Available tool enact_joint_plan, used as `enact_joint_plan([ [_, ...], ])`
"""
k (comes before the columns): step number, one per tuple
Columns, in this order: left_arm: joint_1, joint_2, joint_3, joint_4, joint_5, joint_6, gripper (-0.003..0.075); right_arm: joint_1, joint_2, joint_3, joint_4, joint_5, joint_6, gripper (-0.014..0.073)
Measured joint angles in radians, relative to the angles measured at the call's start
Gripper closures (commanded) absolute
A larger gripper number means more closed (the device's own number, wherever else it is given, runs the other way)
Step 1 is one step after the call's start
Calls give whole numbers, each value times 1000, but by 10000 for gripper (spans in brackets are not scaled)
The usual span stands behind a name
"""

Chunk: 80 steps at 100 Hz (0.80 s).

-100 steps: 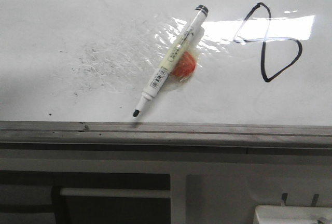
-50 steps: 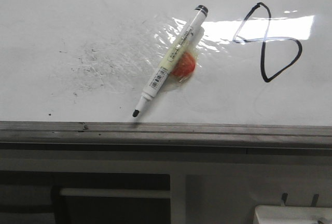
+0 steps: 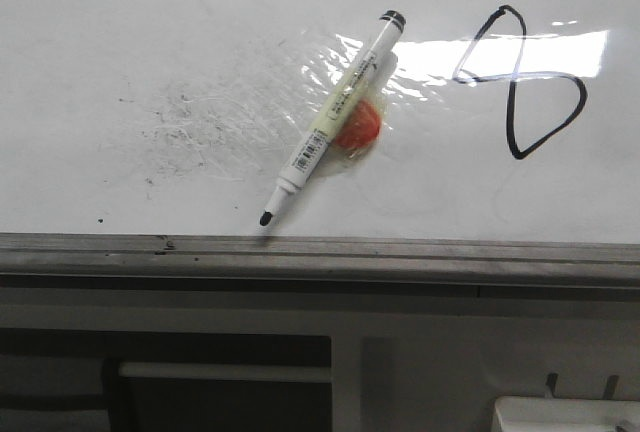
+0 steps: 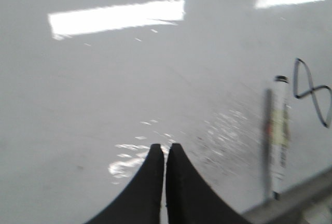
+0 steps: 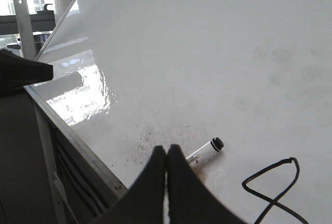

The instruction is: Write number 8 on whiteboard

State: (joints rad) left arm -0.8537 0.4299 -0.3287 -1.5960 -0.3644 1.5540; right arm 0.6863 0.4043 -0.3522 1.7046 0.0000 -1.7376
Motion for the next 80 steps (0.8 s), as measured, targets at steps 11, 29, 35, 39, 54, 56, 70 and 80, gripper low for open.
enact_joint_plan([
  [11,112,-97,84,324,-15,-277,741,0,0,0,0,0,0,658],
  [29,320,-182,229,939,64,-844,741,0,0,0,0,0,0,658],
  [35,380,-201,264,1109,132,-1002,741,0,0,0,0,0,0,658],
  [39,424,-218,281,1182,193,-1081,741,0,0,0,0,0,0,658],
  [54,563,-287,318,1423,390,-1412,741,0,0,0,0,0,-2,658],
  [56,574,-295,320,1446,404,-1450,741,0,0,0,0,0,-2,658],
  [70,654,-337,322,1521,481,-1562,741,0,0,0,0,0,-2,658],
  [80,680,-374,322,1533,565,-1578,741,0,0,0,0,0,-2,658],
])
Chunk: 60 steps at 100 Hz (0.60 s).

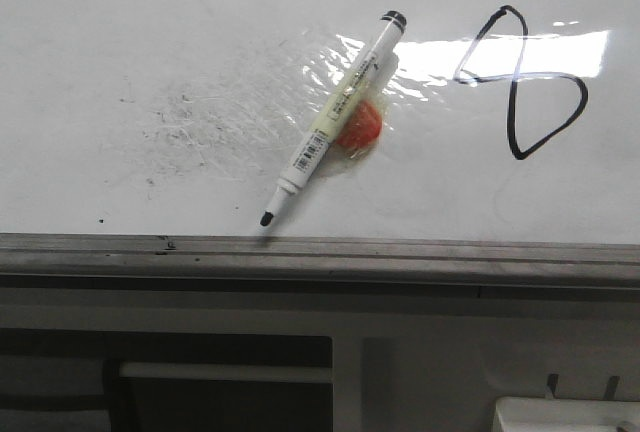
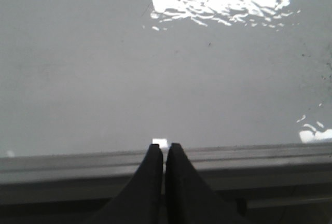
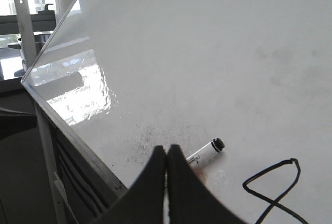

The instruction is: Write number 8 on whiteboard

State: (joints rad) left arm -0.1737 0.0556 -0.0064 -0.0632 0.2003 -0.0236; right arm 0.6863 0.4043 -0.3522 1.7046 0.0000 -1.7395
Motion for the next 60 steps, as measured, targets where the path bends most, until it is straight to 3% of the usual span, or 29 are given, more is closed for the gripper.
enact_joint_plan([
  [14,5,-52,0,4,117,-8,741,0,0,0,0,0,0,658],
  [60,7,-59,0,4,121,-9,741,0,0,0,0,5,0,658],
])
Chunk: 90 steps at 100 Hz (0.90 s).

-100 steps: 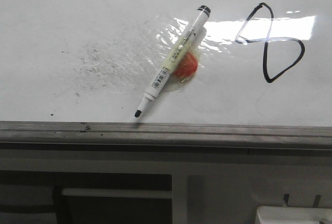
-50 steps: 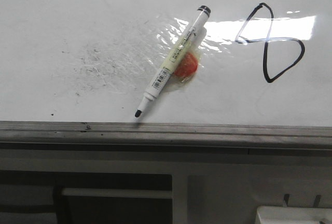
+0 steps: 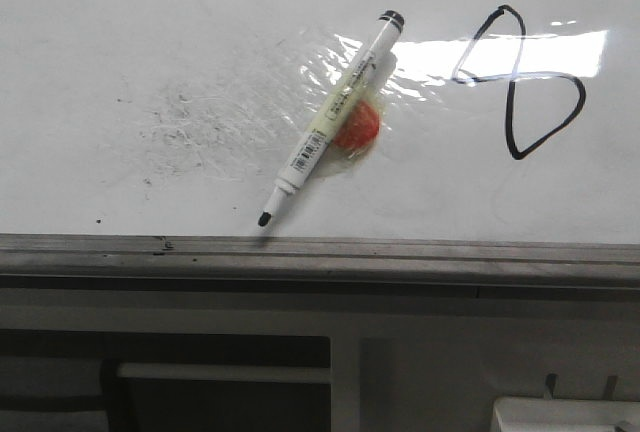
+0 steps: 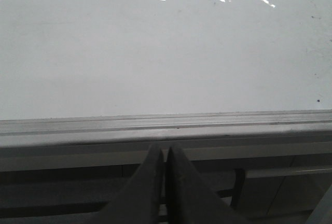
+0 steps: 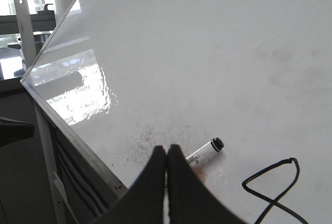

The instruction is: Write number 8 on whiteboard

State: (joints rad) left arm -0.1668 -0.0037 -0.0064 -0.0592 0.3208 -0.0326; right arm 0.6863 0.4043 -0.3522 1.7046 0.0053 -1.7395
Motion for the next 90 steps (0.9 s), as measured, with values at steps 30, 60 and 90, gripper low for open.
enact_joint_plan([
  [30,0,0,0,0,0,0,741,0,0,0,0,0,0,658],
  [60,0,0,0,0,0,0,741,-85,-1,31,-142,-93,18,658],
  [90,0,0,0,0,0,-2,741,-390,-19,197,-1002,33,856,658],
])
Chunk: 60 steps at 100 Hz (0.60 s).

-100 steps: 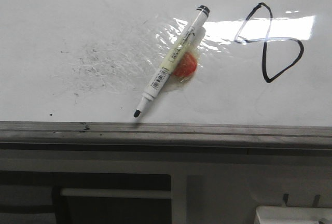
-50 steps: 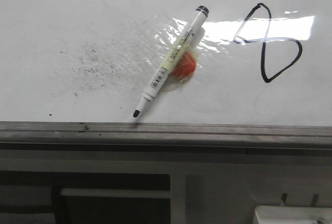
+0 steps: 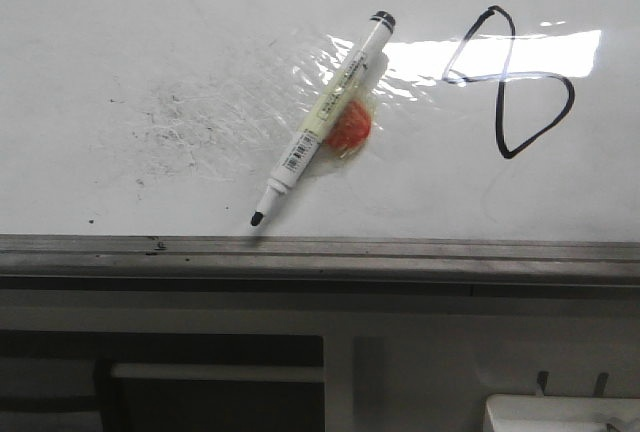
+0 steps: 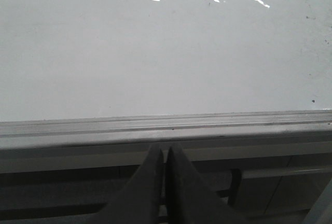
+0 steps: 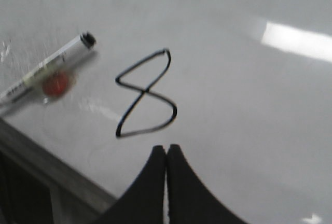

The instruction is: Write number 8 on whiteboard

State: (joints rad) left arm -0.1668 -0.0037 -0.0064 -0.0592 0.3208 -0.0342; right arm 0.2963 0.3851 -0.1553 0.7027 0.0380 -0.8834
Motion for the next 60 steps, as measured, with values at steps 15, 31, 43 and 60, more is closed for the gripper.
enact_joint_plan([
  [15,0,0,0,0,0,0,741,-97,-25,82,-375,45,423,658],
  [31,0,0,0,0,0,0,741,-167,-102,167,-534,-14,572,658],
  [43,0,0,0,0,0,0,741,-212,-177,167,-622,34,590,658],
  [60,0,0,0,0,0,0,741,-238,-283,167,-741,188,594,658],
])
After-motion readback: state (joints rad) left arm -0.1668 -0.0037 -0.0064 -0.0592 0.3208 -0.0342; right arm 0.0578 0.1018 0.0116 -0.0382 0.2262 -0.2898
